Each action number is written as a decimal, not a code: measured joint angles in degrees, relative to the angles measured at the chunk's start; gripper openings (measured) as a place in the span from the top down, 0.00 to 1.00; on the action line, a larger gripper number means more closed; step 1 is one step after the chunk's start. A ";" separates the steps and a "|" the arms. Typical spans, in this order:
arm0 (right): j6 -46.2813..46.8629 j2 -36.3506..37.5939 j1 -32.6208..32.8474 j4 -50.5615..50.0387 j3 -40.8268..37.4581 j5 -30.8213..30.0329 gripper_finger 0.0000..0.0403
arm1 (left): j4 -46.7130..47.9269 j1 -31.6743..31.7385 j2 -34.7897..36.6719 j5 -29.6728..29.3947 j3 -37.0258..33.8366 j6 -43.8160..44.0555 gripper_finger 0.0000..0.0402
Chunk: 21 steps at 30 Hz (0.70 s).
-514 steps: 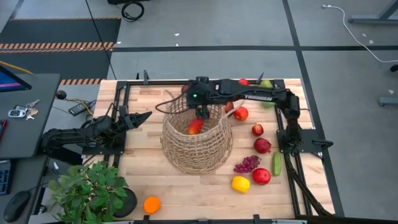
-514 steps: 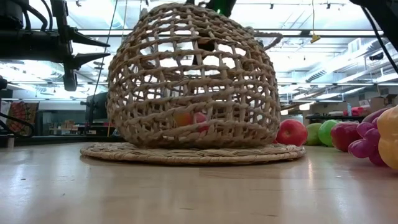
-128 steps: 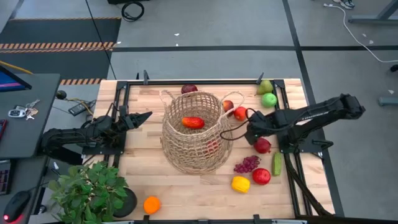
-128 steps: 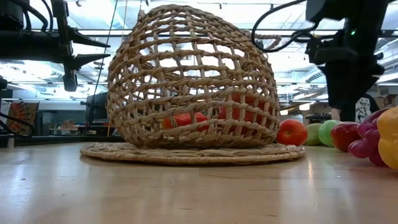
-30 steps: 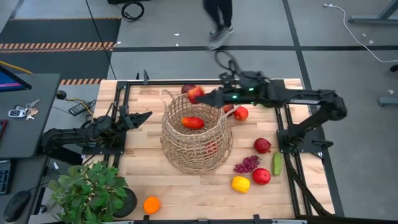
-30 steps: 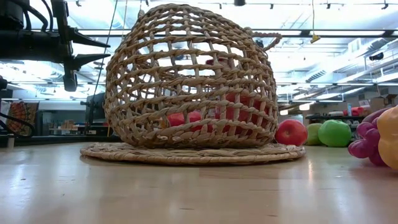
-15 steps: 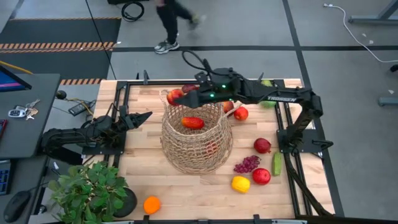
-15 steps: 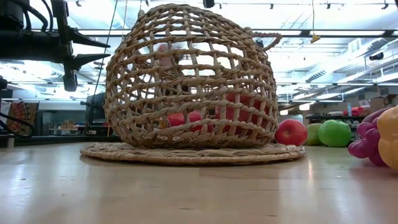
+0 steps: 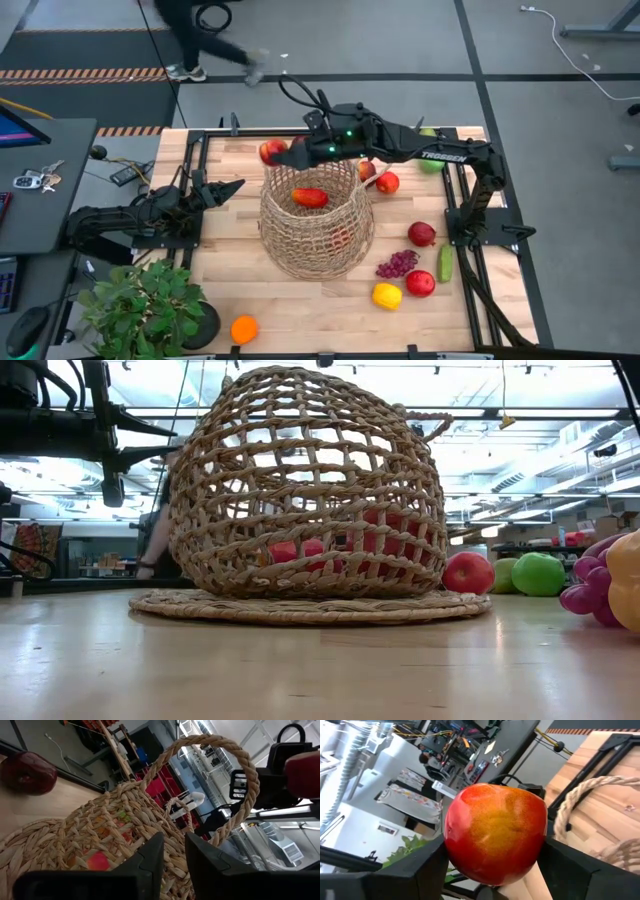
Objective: Build produce basket
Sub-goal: Put the red apple into the basket
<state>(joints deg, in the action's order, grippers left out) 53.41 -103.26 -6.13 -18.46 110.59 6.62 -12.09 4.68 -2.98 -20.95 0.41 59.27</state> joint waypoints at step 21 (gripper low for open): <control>0.44 0.04 -0.07 -2.21 0.00 -1.10 0.31 | 0.00 0.00 -0.01 0.02 0.00 0.00 0.78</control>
<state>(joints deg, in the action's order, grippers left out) 53.84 -103.22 -6.20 -20.67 110.59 5.52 -12.10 4.68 -2.99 -20.93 0.42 59.28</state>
